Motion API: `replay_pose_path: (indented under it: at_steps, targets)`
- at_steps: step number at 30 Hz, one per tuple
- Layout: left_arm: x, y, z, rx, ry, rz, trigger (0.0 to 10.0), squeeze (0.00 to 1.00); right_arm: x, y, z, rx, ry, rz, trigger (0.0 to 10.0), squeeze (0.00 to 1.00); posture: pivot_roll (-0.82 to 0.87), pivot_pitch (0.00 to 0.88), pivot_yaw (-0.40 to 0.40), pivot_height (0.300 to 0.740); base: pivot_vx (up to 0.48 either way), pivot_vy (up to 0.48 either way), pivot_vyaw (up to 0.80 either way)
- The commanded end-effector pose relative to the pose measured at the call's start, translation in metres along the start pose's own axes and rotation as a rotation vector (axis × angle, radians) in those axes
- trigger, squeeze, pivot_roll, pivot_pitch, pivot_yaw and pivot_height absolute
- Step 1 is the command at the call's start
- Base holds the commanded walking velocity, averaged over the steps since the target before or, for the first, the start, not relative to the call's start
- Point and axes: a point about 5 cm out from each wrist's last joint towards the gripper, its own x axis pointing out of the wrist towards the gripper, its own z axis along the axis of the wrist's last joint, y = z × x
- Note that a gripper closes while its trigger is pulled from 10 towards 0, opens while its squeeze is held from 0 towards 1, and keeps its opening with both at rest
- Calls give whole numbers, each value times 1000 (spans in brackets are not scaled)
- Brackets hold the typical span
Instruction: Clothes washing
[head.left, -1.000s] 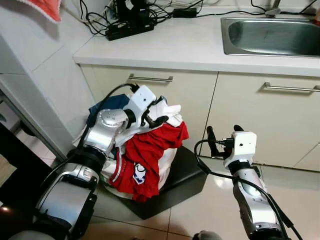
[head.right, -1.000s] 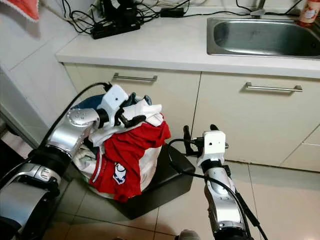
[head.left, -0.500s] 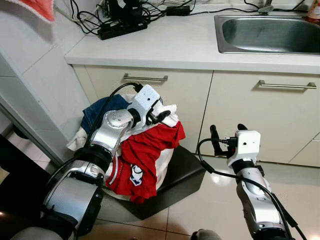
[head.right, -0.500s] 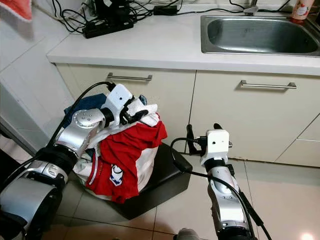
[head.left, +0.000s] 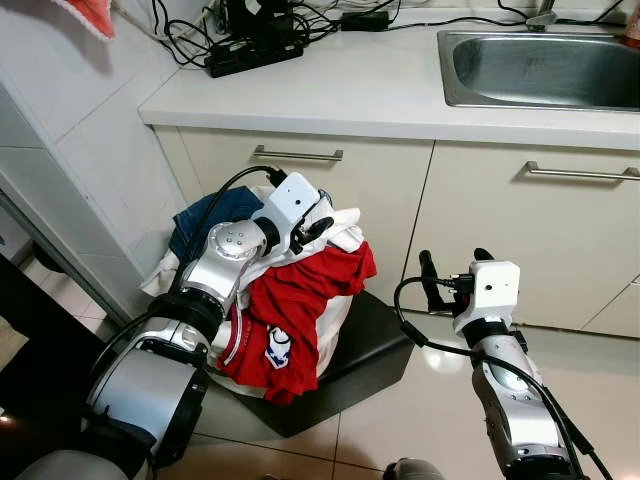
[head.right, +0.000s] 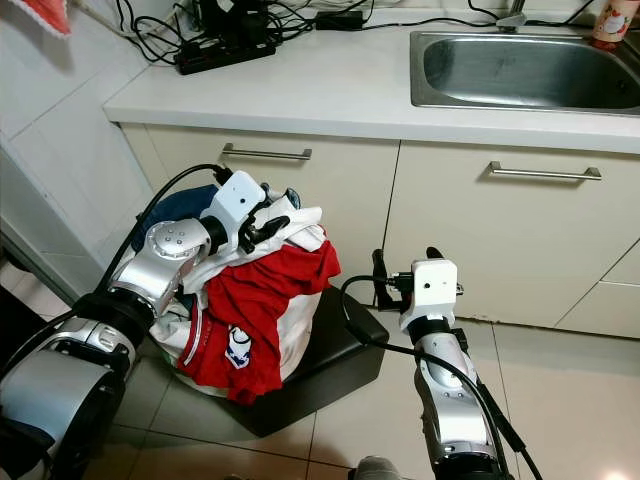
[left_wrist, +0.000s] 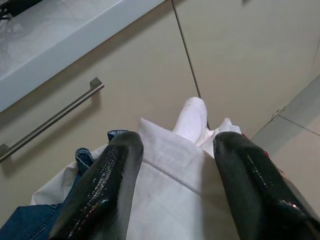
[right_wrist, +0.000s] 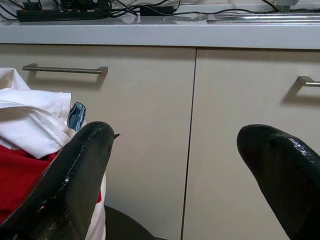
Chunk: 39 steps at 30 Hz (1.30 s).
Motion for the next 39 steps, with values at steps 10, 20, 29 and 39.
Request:
replay_pose_path:
  at_steps: [10, 20, 29, 39]
  targets:
    - [0, 15, 4, 22, 37, 63, 10000, 1000, 0, 6, 7, 25, -18, 35, 10000, 0, -253, 0, 100, 740, 0, 0, 0]
    - [3, 11, -2, 29, 99, 35, 10000, 1000, -6, 8, 7, 27, -14, 82, 10000, 0, -274, 0, 113, 740, 0, 0, 0]
    - [5, 14, 3, 25, 111, 8, 10000, 1000, -8, 9, 8, 28, -8, 85, 10000, 0, -284, 0, 118, 740, 0, 0, 0]
    - [6, 3, -12, -2, 228, -29, 10000, 0, -8, 9, 7, 24, -1, 93, 10000, 0, -286, 0, 118, 740, 0, 0, 0]
